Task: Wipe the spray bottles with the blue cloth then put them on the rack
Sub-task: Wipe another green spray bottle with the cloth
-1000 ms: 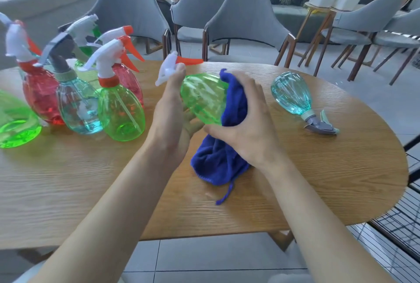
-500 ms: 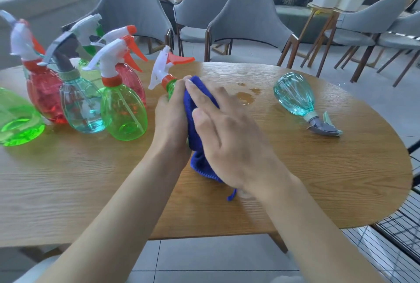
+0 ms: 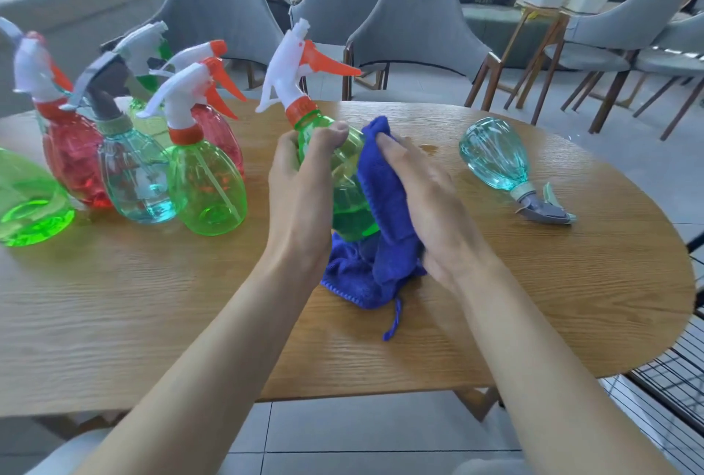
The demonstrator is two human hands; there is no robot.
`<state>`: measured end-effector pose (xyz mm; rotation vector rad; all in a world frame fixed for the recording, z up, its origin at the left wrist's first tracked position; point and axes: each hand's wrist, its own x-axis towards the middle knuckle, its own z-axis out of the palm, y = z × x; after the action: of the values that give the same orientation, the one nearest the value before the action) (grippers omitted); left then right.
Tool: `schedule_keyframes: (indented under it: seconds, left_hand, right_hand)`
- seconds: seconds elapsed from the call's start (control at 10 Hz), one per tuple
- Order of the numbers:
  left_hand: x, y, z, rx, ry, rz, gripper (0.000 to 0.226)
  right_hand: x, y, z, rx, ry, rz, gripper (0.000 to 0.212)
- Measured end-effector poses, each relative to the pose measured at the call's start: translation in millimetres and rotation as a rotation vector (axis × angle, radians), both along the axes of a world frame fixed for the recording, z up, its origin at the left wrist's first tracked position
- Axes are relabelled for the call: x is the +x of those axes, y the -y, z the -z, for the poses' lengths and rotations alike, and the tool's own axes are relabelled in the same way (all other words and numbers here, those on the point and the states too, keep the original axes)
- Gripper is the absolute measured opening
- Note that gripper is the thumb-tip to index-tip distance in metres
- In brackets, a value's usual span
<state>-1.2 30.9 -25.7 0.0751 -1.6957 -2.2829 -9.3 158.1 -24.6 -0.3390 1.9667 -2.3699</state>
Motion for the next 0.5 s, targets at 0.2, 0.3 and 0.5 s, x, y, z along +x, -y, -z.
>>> schedule_keyframes:
  seconds: [0.2, 0.3, 0.5]
  left_hand:
    - [0.6, -2.5, -3.1, 0.091, -0.007, 0.088, 0.038]
    - [-9.4, 0.3, 1.3, -0.009, 0.038, 0.017, 0.038]
    - [-9.9, 6.9, -2.0, -0.199, 0.059, -0.031, 0.036]
  right_hand:
    - [9.9, -9.9, 3.4, -0.409, 0.372, -0.221, 0.049]
    - [8.7, -5.7, 4.5, -0.378, 0.297, -0.21, 0.035]
    - [3.8, -3.7, -0.7, 0.143, -0.133, 0.334, 0.029]
